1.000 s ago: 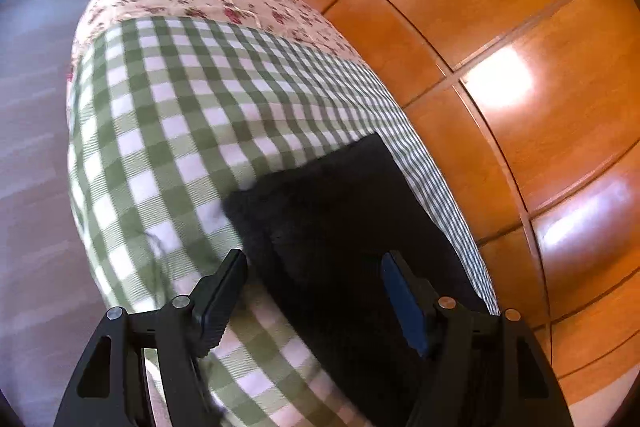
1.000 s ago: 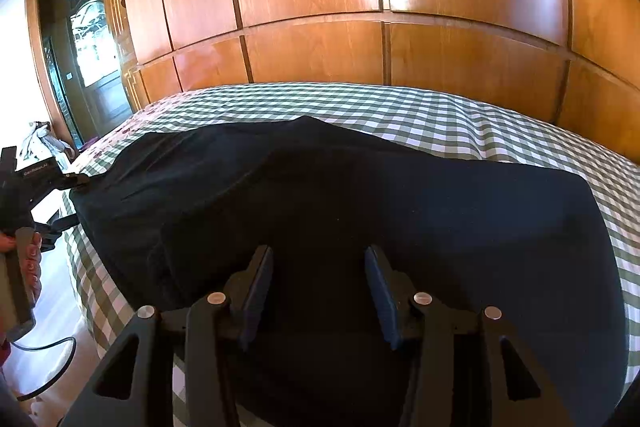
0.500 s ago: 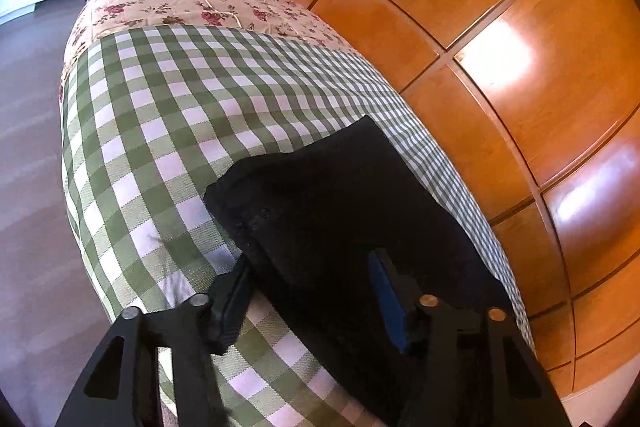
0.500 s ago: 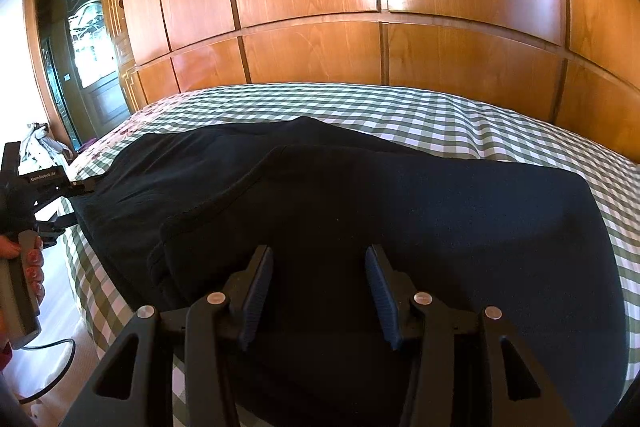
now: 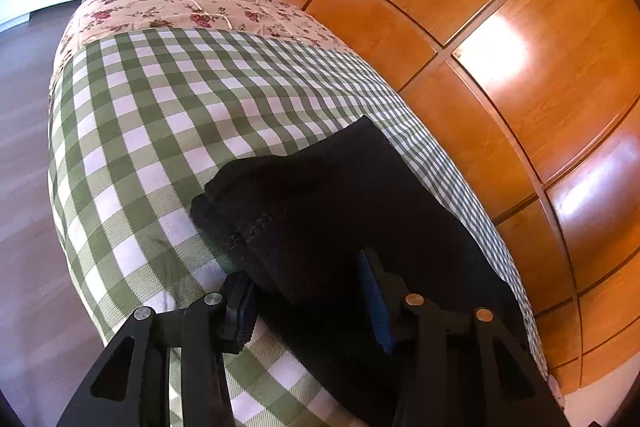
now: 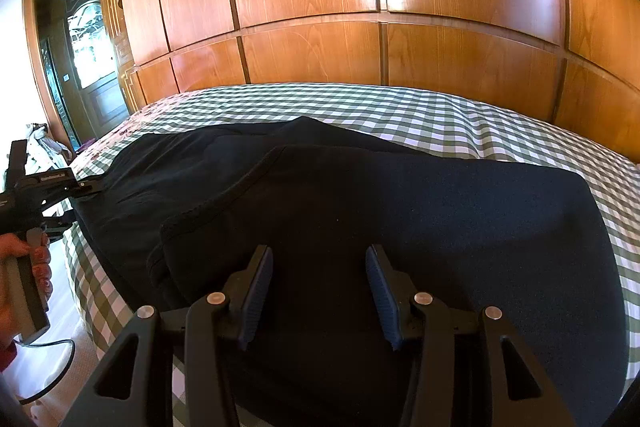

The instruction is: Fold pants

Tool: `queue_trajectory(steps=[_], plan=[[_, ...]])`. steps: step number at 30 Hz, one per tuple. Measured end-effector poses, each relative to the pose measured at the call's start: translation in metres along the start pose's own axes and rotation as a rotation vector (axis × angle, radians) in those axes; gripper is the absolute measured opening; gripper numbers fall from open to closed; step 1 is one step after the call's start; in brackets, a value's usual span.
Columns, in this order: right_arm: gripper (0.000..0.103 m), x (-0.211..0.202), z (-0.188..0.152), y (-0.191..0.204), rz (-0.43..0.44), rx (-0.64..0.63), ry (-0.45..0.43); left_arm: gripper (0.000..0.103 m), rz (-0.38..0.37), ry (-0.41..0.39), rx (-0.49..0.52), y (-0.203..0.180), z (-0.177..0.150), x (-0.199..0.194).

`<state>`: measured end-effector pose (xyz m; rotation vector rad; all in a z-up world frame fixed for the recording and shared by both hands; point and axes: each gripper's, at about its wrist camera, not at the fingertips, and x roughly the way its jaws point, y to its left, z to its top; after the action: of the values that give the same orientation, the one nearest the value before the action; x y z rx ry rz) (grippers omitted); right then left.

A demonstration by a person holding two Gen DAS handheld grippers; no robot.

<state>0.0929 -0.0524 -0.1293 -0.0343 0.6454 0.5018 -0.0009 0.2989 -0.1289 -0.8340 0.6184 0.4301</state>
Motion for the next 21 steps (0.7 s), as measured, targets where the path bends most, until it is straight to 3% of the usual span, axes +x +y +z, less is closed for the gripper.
queue_trajectory(steps=[2,3,8,12,21], plan=[[0.049,0.0,0.0,0.0,0.0,0.001,0.0,0.04,0.01,-0.006,0.017,-0.002,0.001,0.002],[0.049,0.0,0.0,0.0,0.0,0.001,0.0,0.029,0.022,-0.006,0.024,-0.002,0.001,0.003],[0.049,0.0,0.0,0.0,0.001,0.001,0.002,0.018,0.004,-0.006,0.007,-0.001,0.005,0.001],[0.049,0.0,0.001,-0.001,0.002,0.006,0.005,0.014,-0.02,-0.027,0.019,-0.009,0.009,-0.009],[0.049,-0.002,0.002,-0.002,0.014,0.028,0.004,0.014,-0.174,-0.088,0.026,-0.034,0.021,-0.041]])
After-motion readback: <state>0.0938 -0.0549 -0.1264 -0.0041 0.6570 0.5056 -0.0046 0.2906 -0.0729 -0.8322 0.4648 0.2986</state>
